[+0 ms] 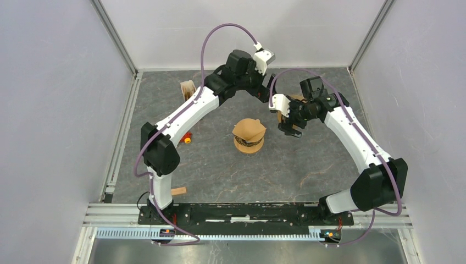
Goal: Place the coffee filter in the dripper
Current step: Adjust the coffee filter in the coffee dripper.
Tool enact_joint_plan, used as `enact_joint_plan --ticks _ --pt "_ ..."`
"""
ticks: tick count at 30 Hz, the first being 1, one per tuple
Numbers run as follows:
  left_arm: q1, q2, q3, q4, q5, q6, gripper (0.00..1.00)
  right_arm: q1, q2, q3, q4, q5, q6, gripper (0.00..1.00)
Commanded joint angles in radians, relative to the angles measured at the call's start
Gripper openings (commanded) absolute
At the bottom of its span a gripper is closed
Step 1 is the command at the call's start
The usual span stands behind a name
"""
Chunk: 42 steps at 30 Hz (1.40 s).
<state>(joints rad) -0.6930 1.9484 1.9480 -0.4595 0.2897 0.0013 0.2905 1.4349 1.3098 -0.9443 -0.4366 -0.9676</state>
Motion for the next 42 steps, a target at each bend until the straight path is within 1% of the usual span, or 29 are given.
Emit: enact_joint_plan --ticks 1,9,19,26,28,32,35,39,42 --pt "0.003 -0.067 -0.017 0.036 0.017 0.026 1.00 -0.003 -0.037 0.059 0.003 0.014 0.013 0.88" --pt "0.008 -0.098 -0.056 0.049 0.017 0.029 1.00 -0.004 -0.040 0.114 -0.021 0.012 0.028 0.89" --pt "0.026 -0.120 -0.069 0.054 0.017 0.029 1.00 -0.003 -0.049 0.133 -0.039 0.024 0.027 0.89" --pt "0.061 -0.144 -0.094 0.069 0.012 0.008 1.00 -0.010 -0.095 0.184 -0.064 0.026 0.055 0.89" --pt "0.076 -0.156 -0.104 0.072 0.013 -0.023 1.00 -0.018 -0.108 0.203 -0.074 0.015 0.073 0.90" --pt "0.108 -0.188 -0.129 0.074 0.018 -0.026 1.00 -0.037 -0.128 0.256 -0.068 -0.002 0.153 0.90" --pt "0.140 -0.221 -0.167 0.093 0.019 -0.040 1.00 -0.044 -0.140 0.303 -0.029 0.005 0.254 0.91" --pt "0.188 -0.273 -0.238 0.131 0.027 -0.066 1.00 -0.046 -0.154 0.321 0.101 0.099 0.415 0.92" --pt "0.220 -0.320 -0.304 0.163 0.021 -0.075 1.00 -0.048 -0.158 0.307 0.183 0.187 0.485 0.92"
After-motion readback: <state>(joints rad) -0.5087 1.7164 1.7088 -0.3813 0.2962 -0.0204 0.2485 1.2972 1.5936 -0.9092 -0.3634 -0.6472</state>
